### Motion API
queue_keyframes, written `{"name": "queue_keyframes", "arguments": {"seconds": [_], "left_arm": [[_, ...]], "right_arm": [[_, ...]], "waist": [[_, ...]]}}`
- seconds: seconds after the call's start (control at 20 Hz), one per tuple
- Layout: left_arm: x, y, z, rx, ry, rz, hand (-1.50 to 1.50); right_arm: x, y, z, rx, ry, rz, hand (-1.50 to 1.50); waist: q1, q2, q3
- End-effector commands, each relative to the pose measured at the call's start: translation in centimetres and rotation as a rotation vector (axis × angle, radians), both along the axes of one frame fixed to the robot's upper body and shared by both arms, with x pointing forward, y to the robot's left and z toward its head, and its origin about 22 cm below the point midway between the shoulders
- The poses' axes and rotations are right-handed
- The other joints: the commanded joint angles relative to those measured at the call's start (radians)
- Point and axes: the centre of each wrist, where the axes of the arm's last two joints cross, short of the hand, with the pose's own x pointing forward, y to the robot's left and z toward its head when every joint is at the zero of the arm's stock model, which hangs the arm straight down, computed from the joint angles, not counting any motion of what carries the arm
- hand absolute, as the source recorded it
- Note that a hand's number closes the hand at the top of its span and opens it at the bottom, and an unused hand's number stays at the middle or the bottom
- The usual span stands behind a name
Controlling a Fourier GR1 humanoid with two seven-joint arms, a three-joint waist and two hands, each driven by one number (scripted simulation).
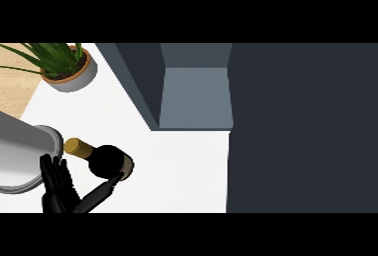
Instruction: Pick up the wine, place it into the cabinet and close the cabinet
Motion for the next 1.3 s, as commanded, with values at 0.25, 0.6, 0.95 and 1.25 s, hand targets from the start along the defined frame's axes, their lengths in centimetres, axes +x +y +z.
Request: {"name": "queue_keyframes", "arguments": {"seconds": [0.25,0.6,0.95,1.25], "left_arm": [[0.5,-0.7,-3.8,-0.021,0.025,-0.025,-1.5],[1.0,-0.2,-6.4,-0.039,0.024,-0.017,-1.5],[0.4,-1.5,-7.5,-0.115,-0.06,-0.013,-1.5],[2.2,0.8,-7.7,-0.133,-0.109,-0.032,-1.5]], "right_arm": [[-0.7,0.3,1.0,-0.007,-0.011,0.004,-1.5],[-2.0,0.0,1.0,-0.003,-0.013,-0.002,-1.5],[0.1,-0.4,-0.2,-0.012,-0.012,-0.024,-1.5],[-1.7,0.5,1.0,-0.01,-0.028,-0.019,-1.5]], "waist": [[0.0,0.0,0.0],[-0.004,0.0,0.0],[0.0,0.0,0.0],[-0.002,0.0,0.0]]}}
